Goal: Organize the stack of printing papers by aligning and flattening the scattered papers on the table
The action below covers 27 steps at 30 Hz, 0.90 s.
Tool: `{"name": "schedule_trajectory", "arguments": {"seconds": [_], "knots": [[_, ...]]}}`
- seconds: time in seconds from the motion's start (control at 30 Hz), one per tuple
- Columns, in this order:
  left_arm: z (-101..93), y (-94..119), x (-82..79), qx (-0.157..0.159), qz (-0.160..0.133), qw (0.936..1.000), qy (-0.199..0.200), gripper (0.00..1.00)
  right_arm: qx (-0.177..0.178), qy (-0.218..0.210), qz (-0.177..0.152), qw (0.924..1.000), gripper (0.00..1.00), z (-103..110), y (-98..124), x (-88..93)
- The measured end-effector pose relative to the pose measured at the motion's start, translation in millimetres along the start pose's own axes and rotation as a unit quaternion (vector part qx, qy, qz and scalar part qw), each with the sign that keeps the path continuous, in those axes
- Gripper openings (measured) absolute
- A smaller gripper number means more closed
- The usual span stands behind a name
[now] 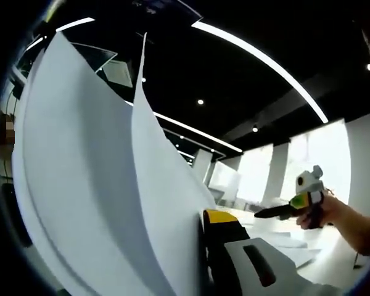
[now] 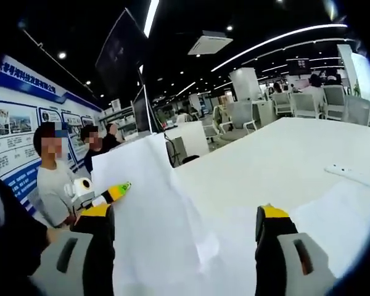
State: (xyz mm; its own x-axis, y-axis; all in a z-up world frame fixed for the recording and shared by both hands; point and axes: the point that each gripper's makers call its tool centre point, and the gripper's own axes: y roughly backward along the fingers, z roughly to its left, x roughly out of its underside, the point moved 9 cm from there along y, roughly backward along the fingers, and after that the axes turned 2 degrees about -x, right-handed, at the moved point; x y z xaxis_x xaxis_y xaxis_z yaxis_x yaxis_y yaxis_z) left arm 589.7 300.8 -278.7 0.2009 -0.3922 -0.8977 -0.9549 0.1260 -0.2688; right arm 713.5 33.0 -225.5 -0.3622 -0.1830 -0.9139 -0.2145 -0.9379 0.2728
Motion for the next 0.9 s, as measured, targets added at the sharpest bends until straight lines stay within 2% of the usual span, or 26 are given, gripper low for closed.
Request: {"name": "schedule_trajectory", "arguments": {"seconds": [0.9], "knots": [[0.1, -1.5, 1.1, 0.001, 0.004, 1.0000, -0.003, 0.10, 0.019, -0.011, -0.005, 0.9997, 0.90, -4.8, 24.6, 8.9]]}}
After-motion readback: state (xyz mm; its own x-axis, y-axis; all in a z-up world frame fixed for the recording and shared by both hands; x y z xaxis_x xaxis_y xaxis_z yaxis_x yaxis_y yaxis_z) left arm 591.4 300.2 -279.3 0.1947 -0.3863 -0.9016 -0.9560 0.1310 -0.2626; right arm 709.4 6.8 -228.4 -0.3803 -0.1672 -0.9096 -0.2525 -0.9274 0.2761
